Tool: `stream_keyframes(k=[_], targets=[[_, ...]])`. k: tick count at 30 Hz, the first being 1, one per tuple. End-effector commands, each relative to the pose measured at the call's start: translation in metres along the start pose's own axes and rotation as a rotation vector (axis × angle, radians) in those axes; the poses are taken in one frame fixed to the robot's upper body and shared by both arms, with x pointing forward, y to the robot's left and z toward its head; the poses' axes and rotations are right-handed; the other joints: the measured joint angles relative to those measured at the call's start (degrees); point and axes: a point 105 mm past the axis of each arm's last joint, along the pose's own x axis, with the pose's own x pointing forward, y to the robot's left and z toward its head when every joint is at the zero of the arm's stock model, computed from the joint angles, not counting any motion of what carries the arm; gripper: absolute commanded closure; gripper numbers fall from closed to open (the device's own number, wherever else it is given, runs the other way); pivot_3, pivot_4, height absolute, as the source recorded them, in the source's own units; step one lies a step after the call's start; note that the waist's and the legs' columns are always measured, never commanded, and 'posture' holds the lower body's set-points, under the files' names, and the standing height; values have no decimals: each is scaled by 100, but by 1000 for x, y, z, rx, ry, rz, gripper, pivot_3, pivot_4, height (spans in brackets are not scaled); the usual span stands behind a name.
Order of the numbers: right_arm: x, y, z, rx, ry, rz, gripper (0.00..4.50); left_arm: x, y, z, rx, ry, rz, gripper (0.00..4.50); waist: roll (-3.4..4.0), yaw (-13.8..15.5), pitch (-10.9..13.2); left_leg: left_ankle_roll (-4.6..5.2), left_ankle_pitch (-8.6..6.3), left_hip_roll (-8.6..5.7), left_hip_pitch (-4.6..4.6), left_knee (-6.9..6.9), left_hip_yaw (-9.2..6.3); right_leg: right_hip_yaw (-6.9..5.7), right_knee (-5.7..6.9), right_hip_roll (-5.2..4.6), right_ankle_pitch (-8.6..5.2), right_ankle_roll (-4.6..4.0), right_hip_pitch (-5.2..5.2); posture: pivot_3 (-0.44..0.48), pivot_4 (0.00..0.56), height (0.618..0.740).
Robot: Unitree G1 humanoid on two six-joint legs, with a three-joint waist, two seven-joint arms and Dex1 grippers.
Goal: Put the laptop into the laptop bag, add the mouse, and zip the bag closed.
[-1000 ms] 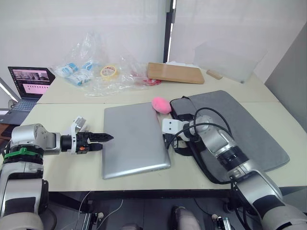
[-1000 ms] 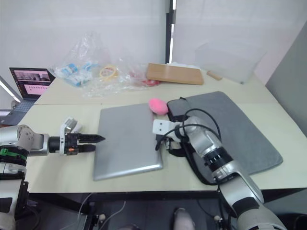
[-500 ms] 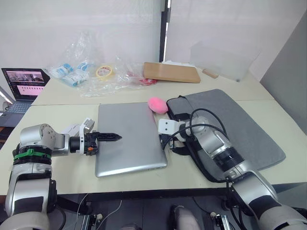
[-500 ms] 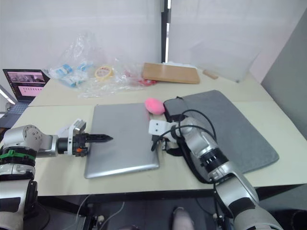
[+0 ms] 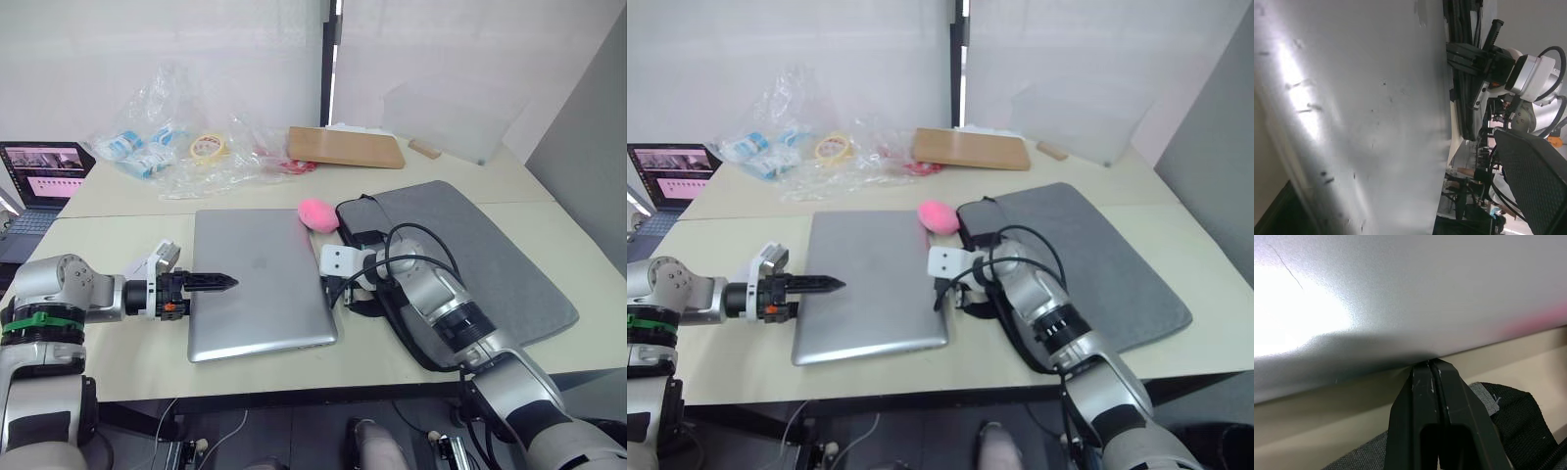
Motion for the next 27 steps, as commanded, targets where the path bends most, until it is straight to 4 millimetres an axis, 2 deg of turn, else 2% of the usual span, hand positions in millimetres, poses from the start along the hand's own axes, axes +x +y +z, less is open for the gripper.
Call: stream_keyframes(k=[1, 13, 18, 21, 27], targets=[[4, 10, 5, -16, -28, 40, 4487, -8, -16, 6, 45, -34, -66, 265, 0, -2, 0, 0, 0, 0, 0, 0, 0, 0, 0, 0, 0, 0, 0, 0, 150, 740], [5, 10, 5, -27, -29, 46, 4500, -9, -14, 3, 32, -46, -58, 4086, -2, 1, 0, 0, 0, -1, 0, 0, 1, -1, 0, 1, 0, 0, 0, 0, 150, 740], [3, 8, 8, 6, -62, 36, 4500, -8, -18, 1, 36, -41, -83, 4182, -3, 3, 0, -1, 0, -1, 2, 0, 0, 0, 0, 0, 0, 0, 1, 0, 150, 740], [-6, -10, 12, 63, -106, -42, 4500, -10, -23, 1, 53, -44, -93, 4182, -3, 3, 1, -1, 0, -2, 1, 0, 0, 0, -2, 0, 0, 0, 0, 0, 150, 740], [-35, -35, 42, 274, -330, -120, 4500, -26, -37, 0, 83, -82, -145, 4182, -4, -2, 6, -1, 0, 0, -9, 0, -4, -1, -3, 0, 0, -1, -11, 0, 150, 740]])
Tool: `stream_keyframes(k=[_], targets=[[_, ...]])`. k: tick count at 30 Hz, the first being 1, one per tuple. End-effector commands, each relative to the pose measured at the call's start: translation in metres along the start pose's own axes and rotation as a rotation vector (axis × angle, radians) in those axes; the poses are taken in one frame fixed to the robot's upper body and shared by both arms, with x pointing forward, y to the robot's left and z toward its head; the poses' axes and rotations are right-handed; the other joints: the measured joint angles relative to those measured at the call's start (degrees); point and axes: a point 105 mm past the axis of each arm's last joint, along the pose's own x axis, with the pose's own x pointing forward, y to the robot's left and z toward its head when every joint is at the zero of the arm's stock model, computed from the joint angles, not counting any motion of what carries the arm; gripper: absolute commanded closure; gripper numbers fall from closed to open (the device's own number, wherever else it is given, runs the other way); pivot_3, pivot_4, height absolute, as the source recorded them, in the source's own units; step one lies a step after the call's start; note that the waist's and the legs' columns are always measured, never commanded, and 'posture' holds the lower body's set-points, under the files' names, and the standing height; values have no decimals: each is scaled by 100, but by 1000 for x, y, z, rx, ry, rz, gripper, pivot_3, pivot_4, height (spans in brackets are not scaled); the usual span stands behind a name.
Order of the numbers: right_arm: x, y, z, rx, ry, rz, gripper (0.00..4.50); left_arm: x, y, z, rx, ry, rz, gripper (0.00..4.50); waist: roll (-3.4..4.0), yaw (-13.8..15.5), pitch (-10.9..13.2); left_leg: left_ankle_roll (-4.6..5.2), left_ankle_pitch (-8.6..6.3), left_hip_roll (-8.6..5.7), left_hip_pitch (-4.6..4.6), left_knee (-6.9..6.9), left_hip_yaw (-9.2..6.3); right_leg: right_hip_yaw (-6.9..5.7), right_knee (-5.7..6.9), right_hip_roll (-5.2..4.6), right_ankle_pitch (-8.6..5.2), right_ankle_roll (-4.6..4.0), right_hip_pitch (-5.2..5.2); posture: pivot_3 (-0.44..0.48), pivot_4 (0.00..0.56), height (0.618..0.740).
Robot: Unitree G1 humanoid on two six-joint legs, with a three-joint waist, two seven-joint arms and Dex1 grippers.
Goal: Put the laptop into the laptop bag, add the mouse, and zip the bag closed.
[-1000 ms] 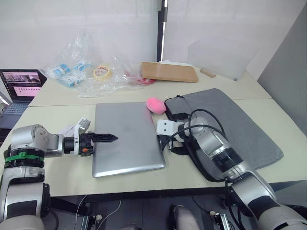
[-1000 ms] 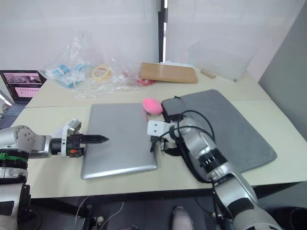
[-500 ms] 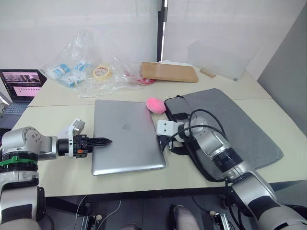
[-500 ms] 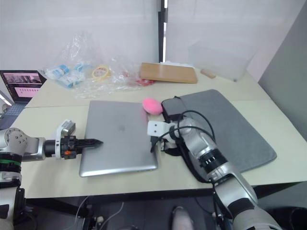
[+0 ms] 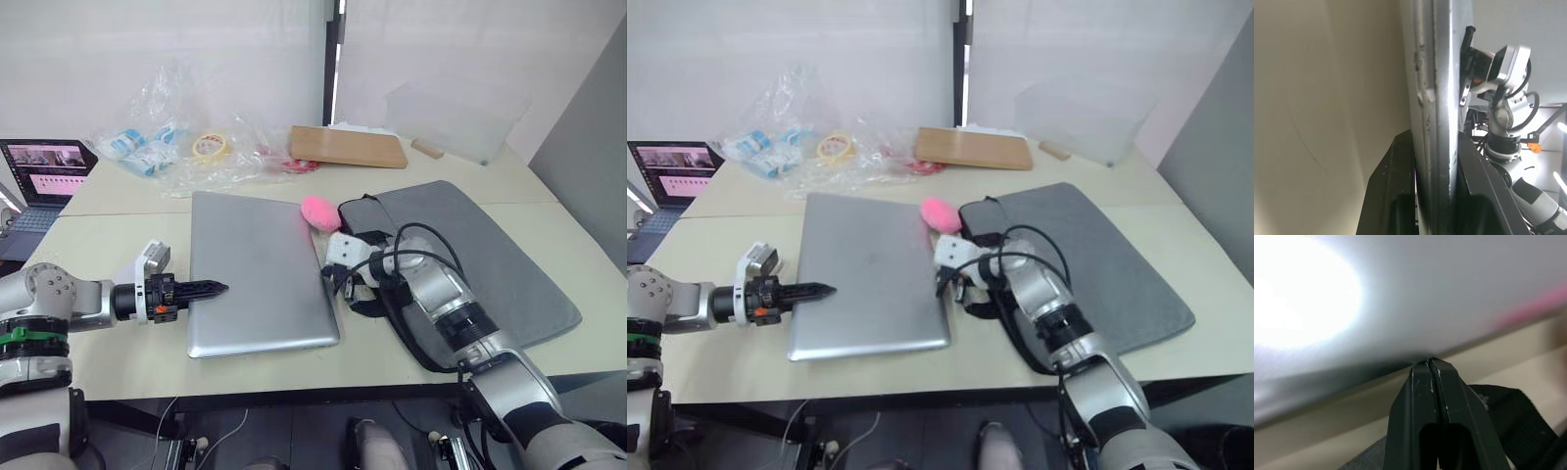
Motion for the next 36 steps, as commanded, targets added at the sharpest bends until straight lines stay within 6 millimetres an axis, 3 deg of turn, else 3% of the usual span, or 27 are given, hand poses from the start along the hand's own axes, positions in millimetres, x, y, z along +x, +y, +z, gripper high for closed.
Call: stream_keyframes(k=[1, 7, 9, 13, 17, 23, 26, 30, 33, 36], targets=[[-17, -10, 45, 41, -185, -27, 4500, -11, -28, 6, 94, -30, -72, 4182, 1, -9, 1, 0, 0, -2, 0, -1, -2, 3, 0, 0, 0, 0, -6, 0, 150, 740], [-51, -16, 47, 66, -218, -83, 4500, -42, -35, -2, 109, -71, -39, 4182, 3, 2, 4, -1, -1, -10, -1, -10, -18, 3, 0, 2, -1, -2, -15, 0, 150, 740], [-74, -20, 47, 81, -241, -105, 4500, -53, -36, -4, 108, -97, -19, 4182, 5, 18, 8, -1, -1, -11, -1, -13, -18, 2, 0, 2, -2, -3, -16, 0, 150, 740], [-100, -24, 41, 82, -241, -122, 3293, -60, -40, -6, 118, -112, -15, 4182, 3, 98, 12, -2, -1, -13, -1, -14, -14, 3, -1, 2, -2, -3, -15, 0, 150, 740], [-134, -32, 26, 46, -183, -154, 2010, -58, -49, -21, 133, -60, -49, 4182, 0, 177, 18, -2, -2, -11, 0, -18, -10, 6, -2, 2, -2, -3, -15, 0, 150, 740], [-169, -32, 9, 20, -124, -163, 50, -53, -57, -26, 141, -42, -86, 4182, -8, 243, 26, -3, -2, -12, 0, -22, -7, 8, -4, 1, -2, -3, -14, 0, 150, 740], [-187, -26, -4, 43, -94, -143, 50, -47, -62, -31, 149, -22, -115, 4182, -9, 294, 28, -2, -2, -11, 0, -23, -4, 12, -6, 1, -2, -3, -14, 0, 150, 740], [-212, -21, -36, 130, -30, -172, 50, -32, -69, -48, 163, 42, -149, 4182, -11, 323, 29, -2, -2, -11, 0, -24, -4, 17, -7, -2, -2, -2, -14, 0, 150, 740], [-208, -19, -47, 127, 1, -211, 50, -26, -82, -46, 245, -40, -237, 4182, -11, 332, 30, -3, -2, -8, 0, -22, 2, 28, -4, -3, -2, -2, -13, 0, 150, 740], [-203, -21, -48, 84, -15, -300, 50, -22, -79, -52, 255, -23, -197, 4182, -22, 319, 36, -5, -3, -5, 11, -20, 21, 48, -6, -1, -2, -4, -11, 0, 150, 740]])
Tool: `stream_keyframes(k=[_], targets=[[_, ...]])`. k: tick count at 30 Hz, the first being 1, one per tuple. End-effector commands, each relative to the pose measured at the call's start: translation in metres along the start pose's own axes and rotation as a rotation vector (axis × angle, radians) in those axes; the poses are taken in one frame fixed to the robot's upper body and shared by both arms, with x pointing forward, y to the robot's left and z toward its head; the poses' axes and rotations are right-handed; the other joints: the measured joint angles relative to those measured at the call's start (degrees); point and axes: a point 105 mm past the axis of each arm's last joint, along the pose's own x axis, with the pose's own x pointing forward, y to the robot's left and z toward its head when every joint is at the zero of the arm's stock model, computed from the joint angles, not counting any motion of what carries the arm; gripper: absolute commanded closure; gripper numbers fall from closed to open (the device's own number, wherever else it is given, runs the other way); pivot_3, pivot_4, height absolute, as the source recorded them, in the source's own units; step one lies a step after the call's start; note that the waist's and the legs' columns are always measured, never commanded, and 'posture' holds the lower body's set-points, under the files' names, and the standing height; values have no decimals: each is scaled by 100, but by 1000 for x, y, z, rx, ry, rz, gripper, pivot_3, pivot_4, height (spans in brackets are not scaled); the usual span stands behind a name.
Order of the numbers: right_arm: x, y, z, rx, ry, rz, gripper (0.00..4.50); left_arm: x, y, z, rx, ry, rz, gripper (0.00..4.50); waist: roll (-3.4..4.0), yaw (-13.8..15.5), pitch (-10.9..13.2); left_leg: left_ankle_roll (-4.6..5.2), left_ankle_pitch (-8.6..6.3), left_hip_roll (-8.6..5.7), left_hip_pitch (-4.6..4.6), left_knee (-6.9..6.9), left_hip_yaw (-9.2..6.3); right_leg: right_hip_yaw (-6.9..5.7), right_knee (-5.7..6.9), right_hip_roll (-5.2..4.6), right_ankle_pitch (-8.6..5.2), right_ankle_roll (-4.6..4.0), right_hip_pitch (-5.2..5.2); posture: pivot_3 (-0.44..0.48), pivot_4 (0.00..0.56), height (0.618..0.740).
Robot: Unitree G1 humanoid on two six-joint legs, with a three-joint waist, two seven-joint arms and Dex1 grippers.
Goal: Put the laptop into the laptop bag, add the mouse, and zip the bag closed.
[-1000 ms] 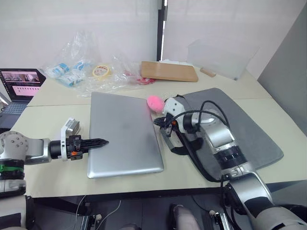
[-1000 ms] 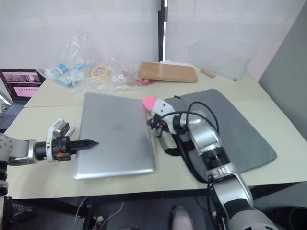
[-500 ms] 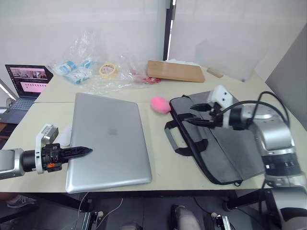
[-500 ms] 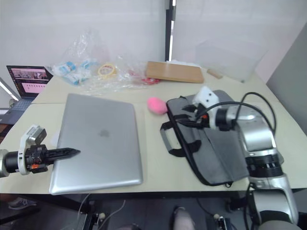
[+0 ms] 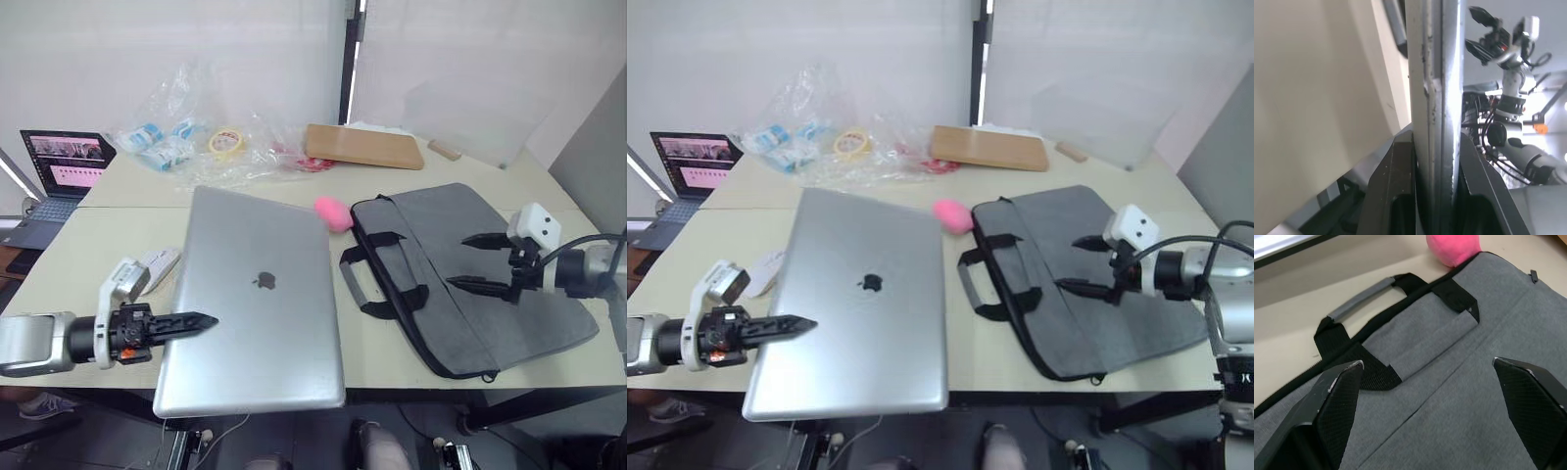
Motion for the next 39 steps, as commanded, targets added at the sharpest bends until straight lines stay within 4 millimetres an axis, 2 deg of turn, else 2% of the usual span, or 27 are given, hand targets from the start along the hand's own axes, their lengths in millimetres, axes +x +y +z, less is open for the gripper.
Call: stream_keyframes(k=[1, 5, 9, 15, 18, 25, 29, 32, 33, 39], targets=[[0, -1, 13, -80, -54, -71, 50, -4, -28, 9, 87, -33, -82, 4182, -4, -15, 3, -2, 0, 4, 2, 1, 3, 3, 2, 3, 0, -2, 0, 0, 150, 740], [8, 15, 6, -63, -28, -17, 50, -11, -21, 9, 2, -53, -129, 4182, 16, -7, 14, -1, 1, -3, 12, -2, 16, 16, 5, 6, -1, -3, 0, 0, 150, 740], [24, 32, 10, -44, -62, -15, 50, -16, -15, 18, -51, -96, -155, 4182, 12, 9, 15, 0, 1, -3, 8, -1, 13, 11, 5, 8, -1, -3, 0, 0, 150, 740], [50, 59, 10, 13, -77, -10, 50, -12, -13, 13, -59, -85, -162, 4182, 10, 27, 15, 4, 0, -5, -1, -6, 8, 4, 6, 8, 1, 0, 0, 0, 150, 740], [62, 57, 7, 35, -63, -95, 50, -9, -14, 14, -44, -89, -166, 4182, 9, 31, 16, 4, 0, -6, -2, -10, 6, 1, 3, 9, 1, 0, 0, 0, 150, 740], [82, 62, 10, 52, -63, -145, 50, -2, -15, 13, -25, -83, -172, 4182, 9, 17, 16, 3, 0, -4, 0, -10, 7, 3, 6, 11, 1, -1, 0, 0, 150, 740], [83, 61, 1, 51, -28, -170, 1037, 0, -15, 11, -19, -84, -177, 4182, 9, 18, 16, 4, 0, -6, -1, -12, 7, 2, 3, 11, 1, -1, 0, 0, 150, 740], [82, 60, -4, 50, -12, -175, 2022, 2, -16, 11, -6, -90, -173, 4182, 9, 14, 16, 4, 1, -6, 0, -15, 7, 1, 2, 11, 1, -1, 0, 0, 150, 740], [82, 58, -5, 54, -11, -183, 2483, 2, -16, 11, -4, -89, -173, 4182, 8, 13, 16, 4, 1, -6, 0, -15, 7, 2, 3, 12, 1, -1, 0, 0, 150, 740], [76, 45, -5, 66, -3, -220, 4426, 6, -15, 7, -12, -78, -184, 4182, 8, 7, 16, 5, 1, -6, 0, -14, 8, 5, 3, 12, 1, -1, 0, 0, 150, 740]])
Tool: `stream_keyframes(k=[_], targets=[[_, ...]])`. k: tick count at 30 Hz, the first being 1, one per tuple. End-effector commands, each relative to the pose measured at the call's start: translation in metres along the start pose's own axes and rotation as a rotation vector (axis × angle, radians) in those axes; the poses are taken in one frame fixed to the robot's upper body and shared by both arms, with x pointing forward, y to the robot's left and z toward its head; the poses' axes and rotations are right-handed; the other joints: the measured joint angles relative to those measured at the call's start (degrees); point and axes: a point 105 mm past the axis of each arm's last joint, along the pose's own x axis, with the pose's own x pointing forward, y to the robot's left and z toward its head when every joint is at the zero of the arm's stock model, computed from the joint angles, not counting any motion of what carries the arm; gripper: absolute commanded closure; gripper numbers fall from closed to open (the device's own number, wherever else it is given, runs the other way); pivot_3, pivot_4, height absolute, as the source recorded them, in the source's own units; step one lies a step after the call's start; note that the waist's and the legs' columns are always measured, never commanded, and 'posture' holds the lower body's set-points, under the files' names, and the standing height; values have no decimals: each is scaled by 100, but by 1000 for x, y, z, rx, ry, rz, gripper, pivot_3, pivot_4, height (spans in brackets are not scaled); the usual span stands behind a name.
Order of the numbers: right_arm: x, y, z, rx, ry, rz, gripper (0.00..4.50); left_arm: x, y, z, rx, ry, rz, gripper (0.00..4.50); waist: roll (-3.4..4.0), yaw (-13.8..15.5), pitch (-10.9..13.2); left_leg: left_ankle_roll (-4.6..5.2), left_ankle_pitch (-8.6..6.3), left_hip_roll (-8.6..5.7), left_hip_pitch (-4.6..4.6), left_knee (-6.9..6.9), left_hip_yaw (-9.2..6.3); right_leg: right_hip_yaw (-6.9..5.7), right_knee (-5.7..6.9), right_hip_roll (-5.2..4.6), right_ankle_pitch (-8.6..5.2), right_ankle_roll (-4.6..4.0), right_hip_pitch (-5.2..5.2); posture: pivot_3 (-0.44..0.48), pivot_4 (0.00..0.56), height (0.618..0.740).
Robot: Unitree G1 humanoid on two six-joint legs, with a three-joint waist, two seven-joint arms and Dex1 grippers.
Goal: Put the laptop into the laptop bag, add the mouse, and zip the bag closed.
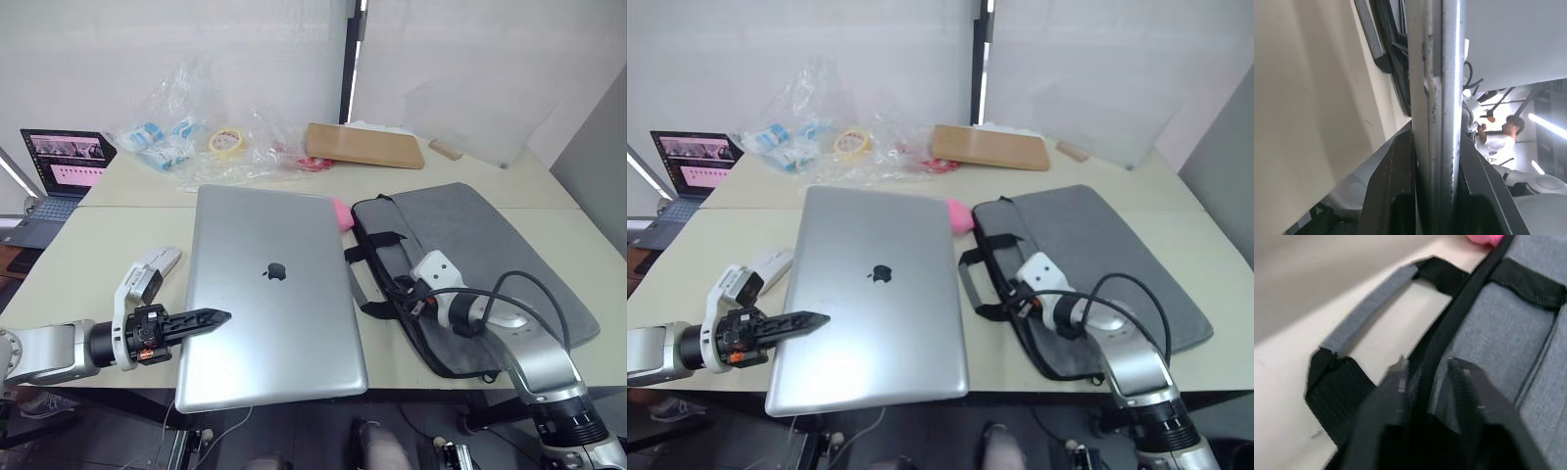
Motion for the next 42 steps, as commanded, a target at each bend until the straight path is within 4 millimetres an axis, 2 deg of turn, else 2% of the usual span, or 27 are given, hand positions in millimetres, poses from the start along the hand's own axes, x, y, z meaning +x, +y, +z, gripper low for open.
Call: stream_keyframes(k=[1, 5, 10, 14, 21, 27, 36, 42], targets=[[-7, -13, 10, -24, -28, -47, 4470, 2, -23, 8, 59, -31, -120, 4182, -1, 1, 0, 0, 0, 0, 0, 0, 0, 0, 0, 0, 0, 0, 0, 0, 150, 740], [-10, -17, 17, 15, -52, -49, 4470, 6, -21, 9, 48, -32, -128, 4182, -1, 10, 0, 1, 0, 0, 0, 0, 0, 2, 0, 0, 0, 0, 0, 0, 150, 740], [-18, -20, 52, 234, -195, 0, 4470, 15, -13, 10, -1, -22, -149, 4182, -2, 33, 0, 3, 0, 1, -2, 7, 0, 4, -1, 0, 2, -2, 2, 0, 150, 740], [-23, -19, 63, 355, -246, 58, 4470, 25, -13, 17, 16, -39, -143, 4182, -3, 68, 0, 8, -3, 5, -2, 7, -1, 2, 0, 2, 2, -2, 2, 0, 150, 740], [-32, -15, 78, 379, -292, 128, 4470, 48, -16, 32, 66, -82, -141, 4182, -3, 130, 0, 15, -7, 0, -6, 8, 0, 3, -5, 2, 4, 0, 2, 0, 150, 740], [-29, -16, 83, 407, -318, 94, 4470, 66, -11, 30, 26, -40, -147, 4182, -4, 131, -1, 15, -6, 0, -4, 10, 2, 7, -4, 1, 5, 2, 2, 0, 150, 740], [-30, -19, 83, 408, -324, 60, 4470, 69, 0, 16, -72, 29, -175, 4182, -4, 131, -1, 15, -6, -2, -6, 16, 2, 6, -2, 1, 7, 4, 2, 0, 150, 740], [-31, -17, 83, 397, -323, 65, 4470, 75, 2, 28, -107, -11, -201, 4182, -4, 147, -1, 16, -6, -4, -8, 21, 2, 6, -3, 1, 9, 6, 5, 0, 150, 740]])
